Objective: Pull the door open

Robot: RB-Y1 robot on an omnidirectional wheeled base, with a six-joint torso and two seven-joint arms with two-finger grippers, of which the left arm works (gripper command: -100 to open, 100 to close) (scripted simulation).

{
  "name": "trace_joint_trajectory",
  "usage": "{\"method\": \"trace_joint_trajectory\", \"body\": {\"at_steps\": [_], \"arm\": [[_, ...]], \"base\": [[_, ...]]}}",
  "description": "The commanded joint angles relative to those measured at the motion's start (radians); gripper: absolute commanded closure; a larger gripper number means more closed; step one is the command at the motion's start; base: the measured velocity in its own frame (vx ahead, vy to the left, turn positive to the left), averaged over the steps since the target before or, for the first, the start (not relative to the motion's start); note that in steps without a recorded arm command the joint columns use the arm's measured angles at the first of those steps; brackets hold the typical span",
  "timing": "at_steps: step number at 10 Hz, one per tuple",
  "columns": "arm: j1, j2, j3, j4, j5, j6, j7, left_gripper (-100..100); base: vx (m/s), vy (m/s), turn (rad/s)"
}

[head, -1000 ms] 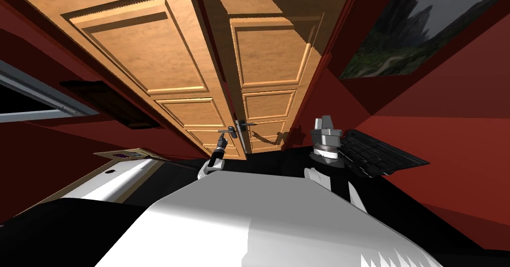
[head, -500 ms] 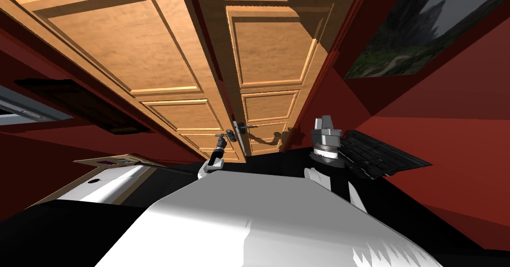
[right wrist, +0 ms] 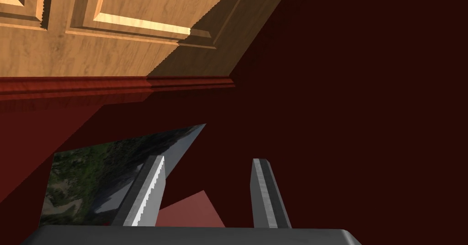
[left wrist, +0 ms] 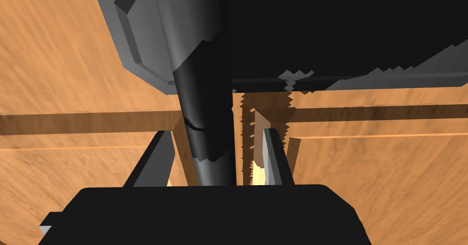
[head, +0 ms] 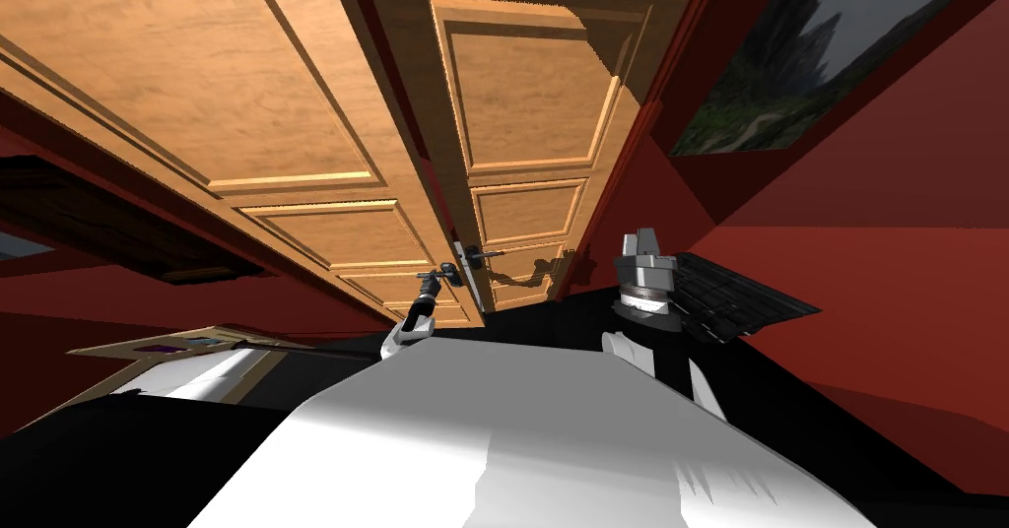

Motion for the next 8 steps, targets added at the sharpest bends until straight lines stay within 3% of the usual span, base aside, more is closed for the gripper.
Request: {"method": "trace_joint_trajectory", "body": {"at_steps": [1, 5, 6, 8], "arm": [[0.000, 0.000, -0.001, -0.001, 0.000, 0.002, -0.001, 100], [0.000, 0.000, -0.001, -0.001, 0.000, 0.002, -0.001, 100], [0.010, 0.022, -0.010, 0.003, 0.004, -0.012, 0.018, 100], [0.023, 0.050, -0.025, 0.006, 0.008, -0.030, 0.042, 100]], "base": [[-0.020, -0.009, 0.013], [-0.005, -0.002, -0.001], [-0.115, 0.058, -0.178], [-0.219, 0.089, -0.252]]}}
